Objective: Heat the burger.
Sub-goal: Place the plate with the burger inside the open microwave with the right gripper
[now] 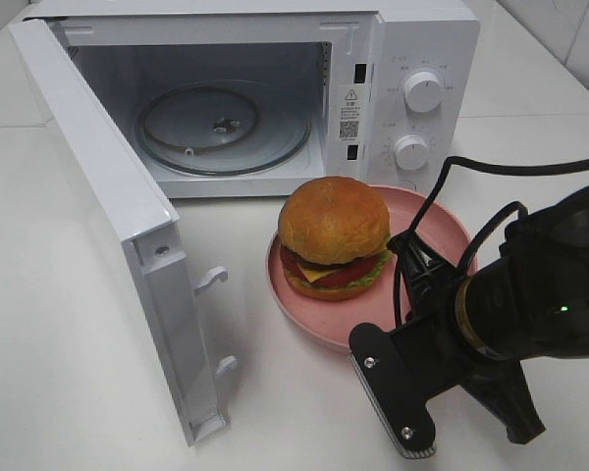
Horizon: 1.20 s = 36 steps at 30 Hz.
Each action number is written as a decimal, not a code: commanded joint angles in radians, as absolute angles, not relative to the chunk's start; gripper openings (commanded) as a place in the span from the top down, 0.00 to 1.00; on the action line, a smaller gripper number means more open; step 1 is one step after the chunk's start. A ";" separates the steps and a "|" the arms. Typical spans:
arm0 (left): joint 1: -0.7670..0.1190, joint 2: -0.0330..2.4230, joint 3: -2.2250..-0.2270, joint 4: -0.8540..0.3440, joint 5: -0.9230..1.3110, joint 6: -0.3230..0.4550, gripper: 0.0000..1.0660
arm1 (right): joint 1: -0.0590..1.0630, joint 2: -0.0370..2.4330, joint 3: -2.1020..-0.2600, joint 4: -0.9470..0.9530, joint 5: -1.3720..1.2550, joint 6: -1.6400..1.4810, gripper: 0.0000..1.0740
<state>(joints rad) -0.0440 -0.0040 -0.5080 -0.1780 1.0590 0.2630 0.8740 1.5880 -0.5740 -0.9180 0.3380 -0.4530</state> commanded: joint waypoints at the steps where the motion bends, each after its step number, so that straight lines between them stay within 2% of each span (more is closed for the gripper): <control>1: -0.047 -0.024 -0.506 -0.180 1.049 0.263 1.00 | 0.872 1.571 -0.581 -0.951 0.264 -0.465 1.00; 5: -0.047 -0.024 -0.506 -0.180 1.049 0.263 1.00 | 0.872 1.571 -0.581 -0.951 0.166 -0.472 1.00; 16: -0.047 -0.024 -0.506 -0.180 1.049 0.263 1.00 | 0.872 1.571 -0.585 -0.951 0.157 -0.533 1.00; 29: -0.047 -0.024 -0.506 -0.180 1.049 0.263 1.00 | 0.867 1.574 -0.710 -0.950 0.137 -0.575 1.00; 31: -0.047 -0.024 -0.506 -0.180 1.049 0.263 1.00 | 0.820 1.574 -0.732 -0.940 0.087 -0.581 1.00; 36: -0.047 -0.024 -0.506 -0.180 1.049 0.263 1.00 | 0.786 1.577 -0.733 -0.940 0.021 -0.593 1.00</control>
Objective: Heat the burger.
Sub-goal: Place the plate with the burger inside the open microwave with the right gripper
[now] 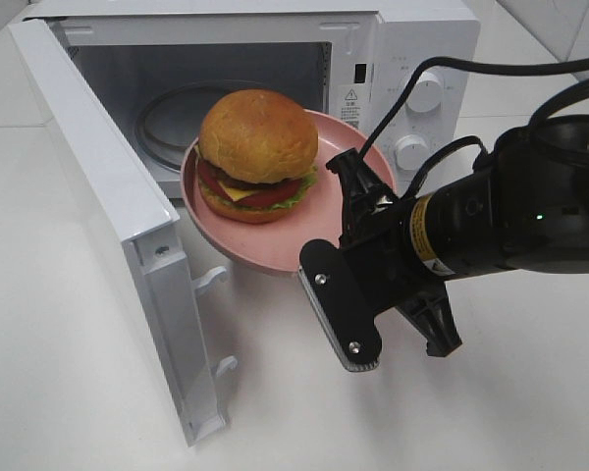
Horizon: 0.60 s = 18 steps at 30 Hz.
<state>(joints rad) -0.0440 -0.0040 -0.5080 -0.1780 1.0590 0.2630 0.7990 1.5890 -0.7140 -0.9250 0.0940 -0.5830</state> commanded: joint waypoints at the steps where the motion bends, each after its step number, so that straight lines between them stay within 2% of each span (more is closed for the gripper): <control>1: -0.047 -0.024 -0.506 -0.180 1.049 0.263 1.00 | 0.786 1.577 -0.733 -0.940 0.021 -0.593 1.00; 18: -0.047 -0.024 -0.506 -0.180 1.049 0.263 1.00 | 0.779 1.721 -0.857 -0.940 0.009 -0.611 1.00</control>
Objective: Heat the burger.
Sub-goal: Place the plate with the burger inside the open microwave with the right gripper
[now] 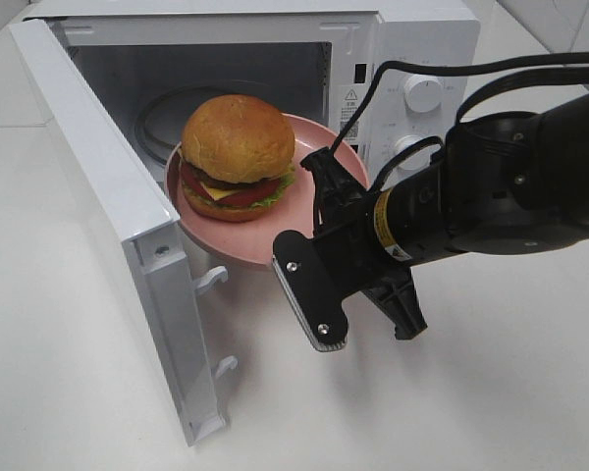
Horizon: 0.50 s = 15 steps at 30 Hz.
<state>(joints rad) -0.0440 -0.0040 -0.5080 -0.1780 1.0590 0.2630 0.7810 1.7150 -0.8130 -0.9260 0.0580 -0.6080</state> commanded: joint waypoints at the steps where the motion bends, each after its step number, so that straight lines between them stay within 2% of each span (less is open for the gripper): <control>1: -0.047 -0.024 -0.506 -0.180 1.049 0.263 1.00 | 0.779 1.721 -0.857 -0.940 0.009 -0.611 1.00; 15: -0.047 -0.024 -0.506 -0.180 1.049 0.263 1.00 | 0.732 1.816 -0.992 -0.940 0.000 -0.657 1.00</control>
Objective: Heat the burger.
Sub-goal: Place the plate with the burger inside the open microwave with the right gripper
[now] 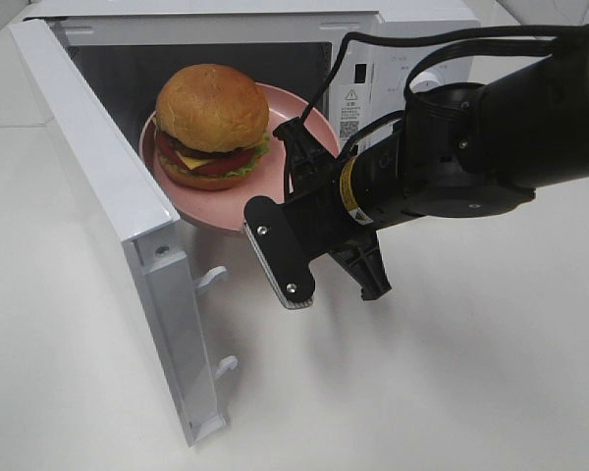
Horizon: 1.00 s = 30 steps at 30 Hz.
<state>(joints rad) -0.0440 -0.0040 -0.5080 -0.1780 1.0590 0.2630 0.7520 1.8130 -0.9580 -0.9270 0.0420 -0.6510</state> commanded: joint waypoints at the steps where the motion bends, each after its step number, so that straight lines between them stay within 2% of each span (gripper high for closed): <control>1: -0.047 -0.024 -0.506 -0.180 1.049 0.263 1.00 | 0.731 1.820 -0.998 -0.940 0.000 -0.657 1.00; 8: -0.047 -0.024 -0.506 -0.180 1.049 0.263 1.00 | 0.721 1.877 -1.076 -0.936 0.031 -0.657 1.00; 21: -0.047 -0.024 -0.506 -0.180 1.049 0.263 1.00 | 0.721 1.998 -1.234 -0.804 0.123 -0.693 1.00; 26: -0.047 -0.024 -0.506 -0.180 1.049 0.263 1.00 | 0.721 2.035 -1.298 -0.705 0.157 -0.759 1.00; 30: -0.047 -0.024 -0.506 -0.180 1.049 0.263 1.00 | 0.721 2.078 -1.385 -0.508 0.228 -0.917 1.00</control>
<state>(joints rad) -0.0440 -0.0040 -0.5080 -0.1780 1.0590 0.2630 0.7240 2.0700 -1.3230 -0.6180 0.2060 -0.8260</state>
